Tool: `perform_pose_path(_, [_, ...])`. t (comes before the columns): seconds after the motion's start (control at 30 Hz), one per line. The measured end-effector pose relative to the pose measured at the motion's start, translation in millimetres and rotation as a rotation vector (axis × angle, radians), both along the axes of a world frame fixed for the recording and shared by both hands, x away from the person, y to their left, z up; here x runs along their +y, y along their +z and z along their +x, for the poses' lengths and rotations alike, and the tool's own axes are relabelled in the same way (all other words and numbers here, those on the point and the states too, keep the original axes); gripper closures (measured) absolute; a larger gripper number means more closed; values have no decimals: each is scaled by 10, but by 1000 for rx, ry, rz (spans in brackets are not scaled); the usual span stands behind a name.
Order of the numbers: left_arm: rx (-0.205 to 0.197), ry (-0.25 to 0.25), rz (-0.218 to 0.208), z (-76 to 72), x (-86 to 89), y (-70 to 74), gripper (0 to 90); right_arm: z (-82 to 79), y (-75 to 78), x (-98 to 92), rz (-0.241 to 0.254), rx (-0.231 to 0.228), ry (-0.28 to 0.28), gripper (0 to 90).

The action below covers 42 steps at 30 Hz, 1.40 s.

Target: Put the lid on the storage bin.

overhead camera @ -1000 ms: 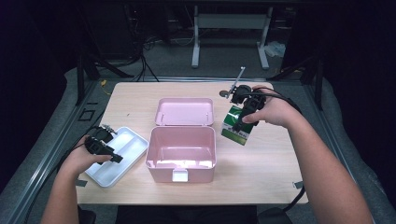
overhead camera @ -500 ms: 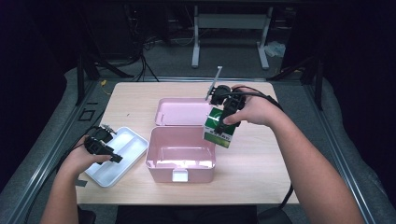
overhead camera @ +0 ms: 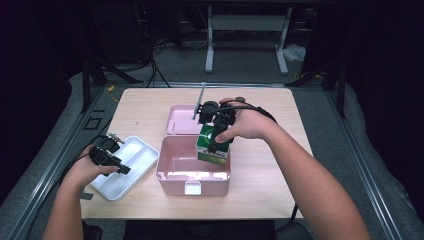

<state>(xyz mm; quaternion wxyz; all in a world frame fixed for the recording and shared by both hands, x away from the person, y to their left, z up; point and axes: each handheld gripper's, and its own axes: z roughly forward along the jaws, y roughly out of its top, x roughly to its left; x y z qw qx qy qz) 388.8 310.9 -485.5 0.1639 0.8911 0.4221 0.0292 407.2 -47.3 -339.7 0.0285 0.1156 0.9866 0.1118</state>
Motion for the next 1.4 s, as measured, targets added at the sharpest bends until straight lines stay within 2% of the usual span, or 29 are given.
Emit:
perform_pose_path(0.33, [2, 2, 5, -1, 7, -3, 388, 10, -223, 40, -17, -2, 30, 159])
perform_pose_path(0.5, [1, -2, 2, -1, -5, -4, 387, 17, -392, 43, -17, -10, 59, 158])
perform_pose_path(0.6, [1, -8, 1, -4, -18, 2, 388, 25, -501, 54, -17, 10, 70, 158])
perform_pose_path(0.83, [3, -4, 3, -2, -7, -9, 387, 37, -743, 105, -55, -1, 88, 157])
perform_pose_path(1.07, [0, -5, 0, -5, -8, -5, 387, 34, -876, 131, -78, -16, 118, 157])
perform_pose_path(1.23, [1, -5, 1, -4, -4, -4, 387, 39, -939, 141, -68, -15, 131, 156])
perform_pose_path(1.4, [4, -7, 4, -3, -3, -9, 387, 53, -1028, 139, -94, -10, 144, 154])
